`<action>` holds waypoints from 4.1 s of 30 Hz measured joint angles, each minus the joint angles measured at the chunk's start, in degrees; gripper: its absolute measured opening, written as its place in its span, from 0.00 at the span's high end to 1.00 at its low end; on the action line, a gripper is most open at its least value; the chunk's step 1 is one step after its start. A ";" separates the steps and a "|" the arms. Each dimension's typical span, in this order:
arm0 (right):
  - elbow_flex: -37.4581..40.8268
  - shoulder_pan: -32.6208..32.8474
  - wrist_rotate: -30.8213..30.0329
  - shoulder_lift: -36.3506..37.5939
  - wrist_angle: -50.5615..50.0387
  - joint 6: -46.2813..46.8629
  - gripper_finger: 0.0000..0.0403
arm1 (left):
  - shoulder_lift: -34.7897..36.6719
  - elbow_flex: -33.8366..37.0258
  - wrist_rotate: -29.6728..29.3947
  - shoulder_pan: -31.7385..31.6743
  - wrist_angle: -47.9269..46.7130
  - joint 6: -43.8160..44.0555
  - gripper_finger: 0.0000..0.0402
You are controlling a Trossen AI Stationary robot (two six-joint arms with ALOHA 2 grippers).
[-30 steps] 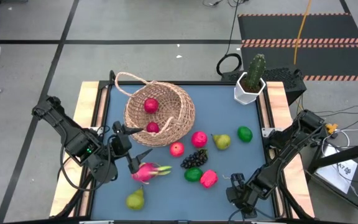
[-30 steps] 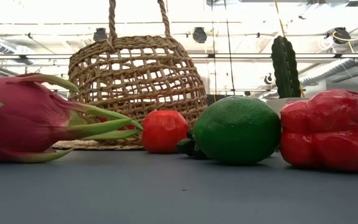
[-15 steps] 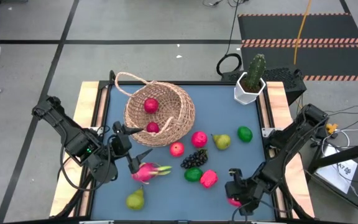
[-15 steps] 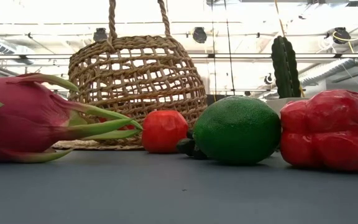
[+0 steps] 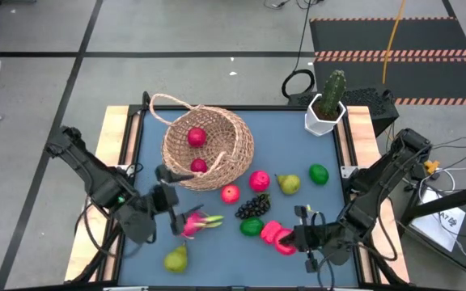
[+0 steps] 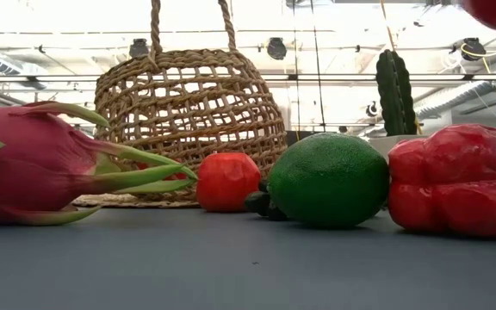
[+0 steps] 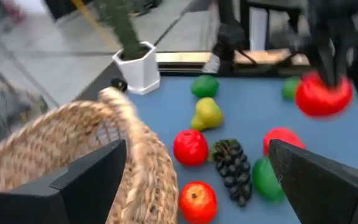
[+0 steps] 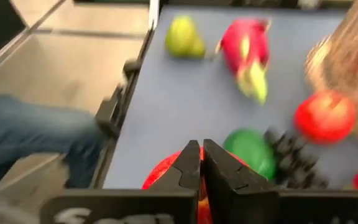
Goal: Build produce basket
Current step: Put the red apple into the basket
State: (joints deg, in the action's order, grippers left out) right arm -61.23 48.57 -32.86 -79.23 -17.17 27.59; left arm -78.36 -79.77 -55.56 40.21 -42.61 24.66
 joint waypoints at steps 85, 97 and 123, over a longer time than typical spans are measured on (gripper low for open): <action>15.85 -6.55 -3.93 0.06 70.43 -53.96 1.00 | -24.42 0.07 32.19 -13.66 55.35 -35.05 0.00; 15.78 -6.55 -1.57 0.06 70.45 -54.70 0.99 | -24.42 0.07 38.36 -14.21 56.19 -30.97 0.00; 15.78 -6.75 -1.73 0.06 70.49 -55.51 0.99 | -24.47 0.07 40.40 -15.10 56.08 -30.31 0.12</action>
State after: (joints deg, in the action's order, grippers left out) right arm -45.45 41.82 -34.59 -79.18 53.32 -27.92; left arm -102.83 -79.70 -15.16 25.10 13.47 -5.65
